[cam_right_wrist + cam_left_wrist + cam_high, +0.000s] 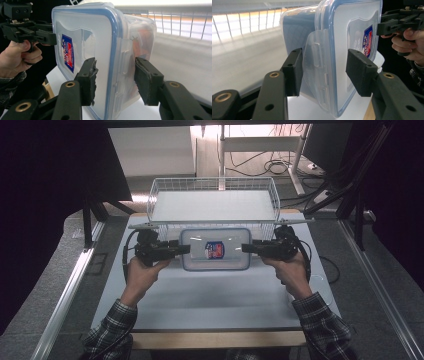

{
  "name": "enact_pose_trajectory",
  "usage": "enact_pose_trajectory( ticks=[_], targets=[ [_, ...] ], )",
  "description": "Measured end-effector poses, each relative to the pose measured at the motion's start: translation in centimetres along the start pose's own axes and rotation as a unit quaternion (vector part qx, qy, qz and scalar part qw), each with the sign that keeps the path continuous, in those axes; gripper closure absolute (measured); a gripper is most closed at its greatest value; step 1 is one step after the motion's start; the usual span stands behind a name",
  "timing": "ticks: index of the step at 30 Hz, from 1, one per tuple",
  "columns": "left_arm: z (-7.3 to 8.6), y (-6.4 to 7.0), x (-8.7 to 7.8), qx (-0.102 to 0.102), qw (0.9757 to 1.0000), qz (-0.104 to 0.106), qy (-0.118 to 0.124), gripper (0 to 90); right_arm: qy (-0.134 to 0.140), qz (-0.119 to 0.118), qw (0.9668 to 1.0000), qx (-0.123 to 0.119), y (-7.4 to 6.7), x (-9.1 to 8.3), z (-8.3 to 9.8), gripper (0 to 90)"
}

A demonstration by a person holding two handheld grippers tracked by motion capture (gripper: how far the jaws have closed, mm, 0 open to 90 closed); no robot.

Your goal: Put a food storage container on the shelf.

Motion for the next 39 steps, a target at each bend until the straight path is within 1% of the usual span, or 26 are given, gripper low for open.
enact_pose_trajectory(
  ticks=[2, 7, 8, 9, 14, 17, 18, 19, 26, 27, 28, 29, 30, 31, 32, 33, 35, 36, 37, 38, 39],
  targets=[
    [-0.8, -0.1, -0.3, 0.003, 1.0, -0.001, 0.002, 48.7, 0.003, -0.001, 1.0, -0.002, -0.1, 0.0, -0.8, 53.4],
    [-2.6, -0.5, -0.7, 0.0, 1.0, -0.002, 0.007, 48.6, 0.006, -0.002, 1.0, -0.002, -0.1, 0.0, -2.6, 53.4],
    [-2.6, -0.5, -0.7, 0.0, 1.0, -0.002, 0.007, 48.6, 0.007, -0.001, 1.0, -0.002, -0.1, 0.0, -3.0, 53.4],
    [-3.4, -0.7, -0.8, 0.0, 1.0, 0.0, 0.009, 48.7, 0.008, 0.0, 1.0, -0.003, -0.1, 0.0, -3.3, 53.4],
    [-5.1, -1.1, -1.2, 0.001, 0.9999, 0.001, 0.013, 48.7, 0.011, 0.002, 0.9999, -0.005, -0.2, 0.0, -5.1, 53.5],
    [-6.0, -1.3, -1.5, 0.0, 0.9998, 0.0, 0.018, 48.7, 0.013, 0.002, 0.9999, -0.008, -0.2, 0.1, -6.1, 53.5],
    [-6.0, -1.3, -1.5, 0.0, 0.9998, 0.0, 0.018, 48.7, 0.013, 0.002, 0.9999, -0.008, -0.2, 0.1, -6.1, 53.5],
    [-6.6, -1.6, -1.6, 0.001, 0.9998, 0.0, 0.02, 48.7, 0.014, 0.002, 0.9999, -0.009, -0.3, 0.1, -6.8, 53.5],
    [-8.7, -2.3, -2.0, 0.0, 0.9997, -0.002, 0.026, 48.7, 0.018, 0.004, 0.9997, -0.013, -0.2, 0.4, -9.0, 53.4],
    [-8.7, -2.3, -2.0, 0.0, 0.9997, -0.002, 0.026, 48.6, 0.018, 0.004, 0.9997, -0.013, -0.2, 0.4, -9.0, 53.4],
    [-9.3, -2.7, -2.0, -0.003, 0.9997, -0.001, 0.026, 48.6, 0.018, 0.004, 0.9998, -0.012, -0.1, 0.5, -9.7, 53.4],
    [-9.6, -2.9, -1.9, -0.005, 0.9997, -0.001, 0.024, 48.6, 0.018, 0.005, 0.9998, -0.012, 0.1, 0.6, -9.9, 53.4],
    [-9.6, -2.9, -1.9, -0.005, 0.9997, -0.001, 0.024, 48.6, 0.017, 0.006, 0.9998, -0.011, 0.2, 0.7, -10.2, 53.4],
    [-10.0, -3.3, -1.7, -0.009, 0.9996, 0.0, 0.025, 48.6, 0.018, 0.007, 0.9998, -0.011, 0.4, 0.9, -10.6, 53.3],
    [-10.0, -3.3, -1.7, -0.009, 0.9996, 0.0, 0.025, 48.6, 0.017, 0.008, 0.9998, -0.01, 0.6, 1.0, -10.7, 53.2],
    [-10.3, -3.8, -1.4, -0.012, 0.9996, 0.001, 0.025, 48.6, 0.017, 0.01, 0.9998, -0.008, 0.7, 1.1, -11.0, 53.1],
    [-10.6, -4.2, -1.0, -0.016, 0.9996, 0.001, 0.025, 48.5, 0.017, 0.013, 0.9998, -0.005, 1.1, 1.3, -11.4, 52.8],
    [-10.7, -4.4, -0.7, -0.022, 0.9994, 0.004, 0.027, 48.5, 0.017, 0.015, 0.9997, -0.003, 1.4, 1.4, -11.6, 52.7],
    [-10.8, -4.5, -0.6, -0.023, 0.9992, 0.004, 0.032, 48.5, 0.018, 0.017, 0.9997, 0.001, 1.7, 1.5, -11.7, 52.4],
    [-10.9, -4.5, -0.5, -0.018, 0.9993, 0.004, 0.032, 48.5, 0.019, 0.015, 0.9997, 0.004, 1.8, 1.5, -11.8, 52.1],
    [-11.1, -4.5, -0.3, -0.02, 0.9993, 0.003, 0.033, 48.5, 0.02, 0.015, 0.9997, 0.006, 2.0, 1.5, -12.0, 52.0]
  ],
)
Point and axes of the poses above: each handheld gripper's, and its own axes: x roughly forward along the jaws, z roughly out of its underside, y roughly to its right, the point moved 2 cm from there along x, roughly forward along the jaws, and after that the axes turned 1 degree about -y, right-handed, at the moved point
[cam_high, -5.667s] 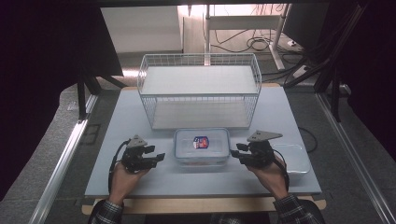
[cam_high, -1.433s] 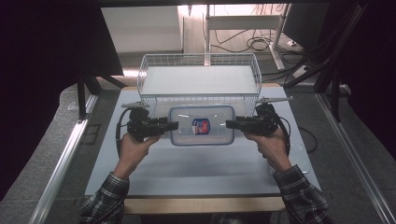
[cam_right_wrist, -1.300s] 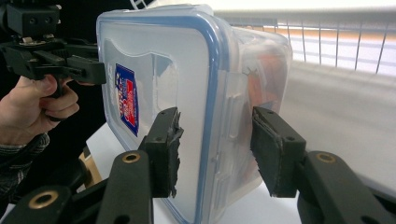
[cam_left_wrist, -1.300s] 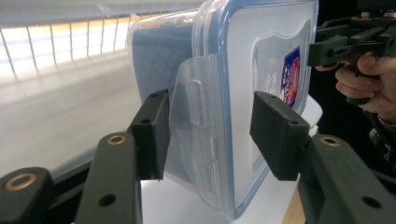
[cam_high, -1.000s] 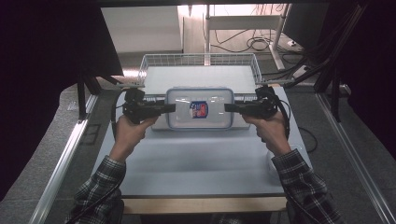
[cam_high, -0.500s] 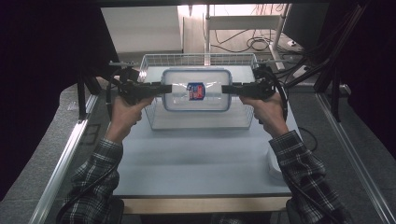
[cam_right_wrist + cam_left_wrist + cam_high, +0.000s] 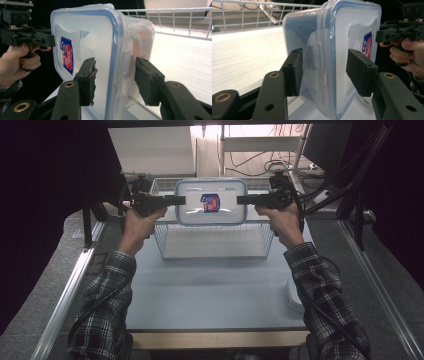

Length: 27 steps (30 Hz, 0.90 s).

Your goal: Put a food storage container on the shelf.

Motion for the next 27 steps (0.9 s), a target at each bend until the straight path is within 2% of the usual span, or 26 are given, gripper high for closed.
enact_pose_trajectory(
  ticks=[5, 11, 14, 17, 19, 20, 21, 23, 27],
  targets=[
    [-0.4, -0.7, 0.6, 0.006, 1.0, 0.0, 0.005, 48.0, 0.001, 0.013, 0.9999, -0.004, 0.4, 0.2, -0.7, 51.3],
    [-0.4, -0.9, 1.0, 0.005, 0.9997, -0.002, 0.023, 46.9, 0.009, 0.007, 0.9999, 0.004, 1.2, 0.6, -0.8, 50.3],
    [-0.2, -1.0, 1.0, 0.008, 0.9996, 0.0, 0.027, 46.8, 0.009, 0.008, 0.9999, -0.001, 1.2, 0.6, -0.7, 50.0],
    [0.0, -1.1, 1.0, 0.012, 0.9996, -0.006, 0.026, 46.1, 0.006, 0.012, 0.9999, -0.007, 1.1, 0.6, -0.8, 49.4],
    [0.0, -1.0, 1.1, 0.013, 0.9996, -0.01, 0.023, 45.4, 0.001, 0.025, 0.9996, -0.013, 1.0, 0.7, -0.7, 47.8],
    [0.0, -0.9, 1.2, 0.013, 0.9996, -0.016, 0.02, 44.4, -0.006, 0.033, 0.9993, -0.019, 1.0, 0.9, -0.6, 51.2],
    [0.1, -1.0, 1.3, 0.015, 0.9995, -0.02, 0.017, 42.8, -0.013, 0.039, 0.9988, -0.025, 0.9, 1.0, -0.5, 50.5],
    [0.2, -1.2, 1.5, 0.004, 0.9997, -0.02, 0.016, 39.3, -0.026, 0.058, 0.9974, -0.034, 0.8, 1.5, -0.2, 47.2],
    [0.3, -1.7, 1.6, -0.003, 0.9997, -0.011, 0.02, 38.5, -0.019, 0.045, 0.9987, -0.016, 1.3, 1.8, 0.0, 47.4]
  ],
)
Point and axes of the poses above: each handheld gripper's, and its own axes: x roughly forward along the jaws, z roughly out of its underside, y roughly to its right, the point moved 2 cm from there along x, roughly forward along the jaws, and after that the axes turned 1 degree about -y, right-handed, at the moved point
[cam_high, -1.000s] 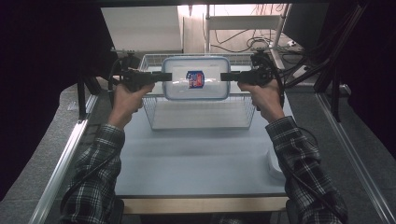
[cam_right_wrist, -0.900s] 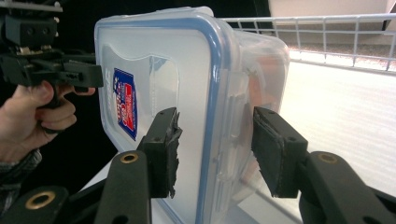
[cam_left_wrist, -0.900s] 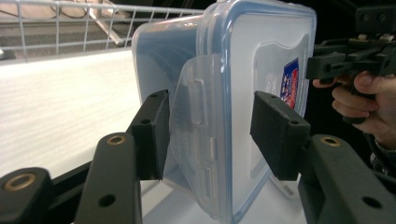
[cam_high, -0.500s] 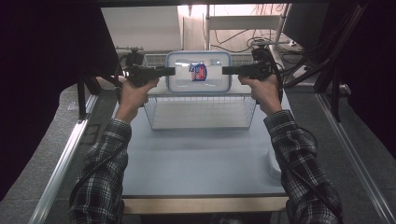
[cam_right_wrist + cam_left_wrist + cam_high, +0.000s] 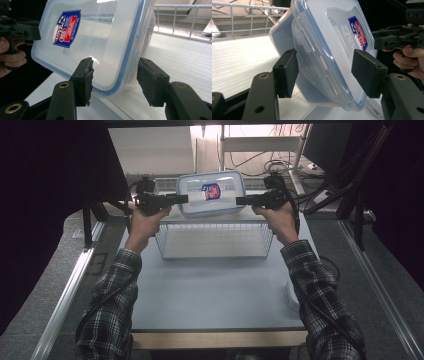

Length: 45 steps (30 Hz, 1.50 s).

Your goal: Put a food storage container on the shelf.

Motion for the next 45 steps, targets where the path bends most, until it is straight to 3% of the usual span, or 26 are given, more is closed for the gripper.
enact_pose_trajectory(
  ticks=[5, 8, 11, 16, 18, 22, 24, 25, 27, 28, 31, 32, 33, 35, 38, 39, 45],
  targets=[
    [-0.6, -0.3, 0.2, 0.002, 0.9999, -0.006, -0.015, 35.3, -0.003, 0.008, 1.0, 0.002, -0.1, 0.0, 0.1, 48.9],
    [-0.7, -0.3, 0.3, 0.013, 0.9995, -0.02, -0.021, 33.4, 0.001, 0.009, 0.9999, 0.008, -0.1, -0.1, 0.1, 48.9],
    [-1.2, -0.3, 0.5, 0.024, 0.9982, -0.047, -0.027, 31.2, 0.009, 0.004, 0.9995, 0.03, 0.0, 0.0, 0.1, 48.9],
    [-1.3, -0.4, 0.8, 0.029, 0.9972, -0.065, -0.022, 31.0, 0.025, 0.012, 0.9988, 0.04, 0.2, 0.1, 0.0, 51.2],
    [-1.3, -0.2, 1.0, 0.038, 0.9964, -0.074, -0.018, 31.8, 0.044, 0.029, 0.9981, 0.032, 0.1, 0.0, -0.1, 53.5],
    [-1.3, 0.1, 1.4, 0.046, 0.9957, -0.08, -0.005, 35.6, 0.046, 0.046, 0.9978, 0.015, -0.2, 0.1, -0.4, 53.8],
    [-1.2, 0.7, 1.2, 0.074, 0.9922, -0.101, -0.002, 39.2, 0.051, 0.055, 0.9972, -0.002, -0.5, 0.0, -0.3, 56.8],
    [-1.2, 0.7, 1.2, 0.074, 0.9922, -0.101, -0.002, 40.5, 0.051, 0.055, 0.9972, -0.002, -0.5, 0.0, -0.3, 56.8],
    [-1.0, 1.3, 0.6, 0.083, 0.992, -0.095, -0.004, 40.9, 0.064, 0.066, 0.9953, -0.03, -0.7, -0.7, -0.2, 60.3],
    [-1.0, 1.3, 0.6, 0.083, 0.992, -0.095, -0.004, 41.3, 0.064, 0.066, 0.9953, -0.03, -0.7, -0.7, -0.2, 60.3],
    [0.3, 2.0, -0.7, 0.094, 0.9921, -0.083, 0.006, 47.4, 0.067, 0.05, 0.9949, -0.056, -1.2, -2.0, 0.5, 74.8],
    [0.3, 2.0, -0.7, 0.094, 0.9921, -0.083, 0.006, 50.3, 0.067, 0.05, 0.9949, -0.056, -1.2, -2.0, 0.5, 74.8],
    [1.3, 2.2, -1.2, 0.106, 0.9912, -0.078, 0.009, 55.8, 0.062, 0.049, 0.9942, -0.074, -1.7, -2.4, 1.3, 83.7],
    [2.4, 2.2, -1.5, 0.114, 0.9903, -0.079, 0.006, 63.8, 0.056, 0.039, 0.9942, -0.083, -1.8, -2.4, 2.0, 87.4],
    [3.3, 2.2, -1.3, 0.12, 0.9902, -0.072, -0.005, 78.3, 0.044, 0.032, 0.9949, -0.085, -1.8, -2.0, 2.8, 88.7],
    [3.8, 2.0, -0.8, 0.118, 0.9905, -0.068, -0.02, 80.8, 0.031, 0.029, 0.9955, -0.085, -1.7, -1.1, 3.5, 88.8],
    [3.5, 1.5, 0.8, 0.118, 0.9886, -0.083, -0.042, 84.0, 0.015, 0.029, 0.9961, -0.082, -1.5, 1.3, 3.8, 88.8]
  ],
)
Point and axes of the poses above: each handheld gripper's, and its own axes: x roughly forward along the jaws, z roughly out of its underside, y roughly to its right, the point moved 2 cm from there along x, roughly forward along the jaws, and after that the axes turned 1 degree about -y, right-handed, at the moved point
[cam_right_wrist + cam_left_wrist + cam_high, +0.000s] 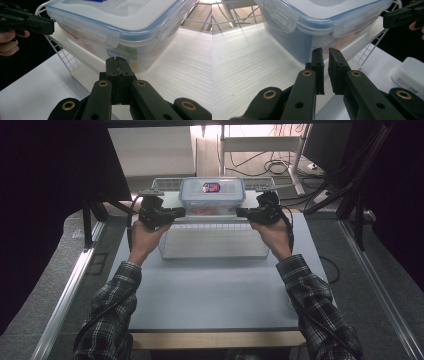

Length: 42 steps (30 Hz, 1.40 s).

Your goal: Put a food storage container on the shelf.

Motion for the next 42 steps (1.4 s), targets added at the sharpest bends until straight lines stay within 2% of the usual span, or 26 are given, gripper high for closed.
enact_pose_trajectory(
  ticks=[3, 4, 12, 15, 17, 21, 23, 28, 34, 36, 37, 42],
  targets=[
    [-0.2, -0.1, 0.3, -0.001, 1.0, -0.003, -0.002, 83.9, 0.0, 0.008, 1.0, -0.003, 0.1, 0.4, -0.1, 88.8],
    [-0.3, -0.2, 0.4, -0.004, 1.0, -0.004, -0.003, 83.8, 0.002, 0.008, 0.9999, 0.006, 0.2, 0.6, -0.2, 88.8],
    [-0.5, -0.7, 1.0, -0.011, 0.9998, -0.015, -0.01, 82.3, 0.004, 0.023, 0.9996, 0.019, 0.9, 1.2, -0.5, 88.6],
    [-0.5, -0.6, 0.9, -0.013, 0.9999, -0.006, -0.004, 81.6, 0.008, 0.018, 0.9996, 0.019, 0.9, 1.2, -0.5, 87.2],
    [-0.2, 0.1, 0.6, -0.004, 1.0, 0.003, -0.001, 80.1, 0.004, 0.016, 0.9998, 0.009, 0.6, 1.0, -0.3, 84.8],
    [0.2, 0.7, 0.1, -0.002, 1.0, 0.007, 0.003, 73.1, 0.007, 0.013, 0.9999, 0.002, 0.2, 0.6, -0.1, 79.5],
    [0.7, 1.3, -0.4, 0.004, 0.9998, 0.017, 0.006, 67.6, 0.007, 0.004, 1.0, -0.003, -0.4, 0.2, 0.3, 72.0],
    [1.8, 2.8, -1.2, 0.02, 0.9996, 0.018, 0.006, 53.4, 0.008, 0.004, 0.9997, -0.022, -1.4, -0.7, 1.1, 59.4],
    [3.3, 4.3, -1.8, 0.032, 0.9992, 0.025, 0.002, 36.5, 0.002, -0.002, 0.9995, -0.032, -2.4, -2.0, 2.7, 44.2],
    [4.0, 4.9, -2.0, 0.039, 0.9989, 0.024, -0.006, 34.4, -0.001, -0.003, 0.9993, -0.036, -2.5, -2.1, 3.0, 41.5],
    [4.6, 5.4, -2.1, 0.044, 0.9987, 0.022, -0.01, 30.5, -0.007, 0.001, 0.9989, -0.046, -2.9, -2.5, 3.8, 36.8],
    [6.0, 6.4, -2.4, 0.044, 0.9986, 0.024, -0.014, 22.4, -0.006, -0.004, 0.9985, -0.055, -3.5, -3.2, 5.2, 27.4]
  ],
)
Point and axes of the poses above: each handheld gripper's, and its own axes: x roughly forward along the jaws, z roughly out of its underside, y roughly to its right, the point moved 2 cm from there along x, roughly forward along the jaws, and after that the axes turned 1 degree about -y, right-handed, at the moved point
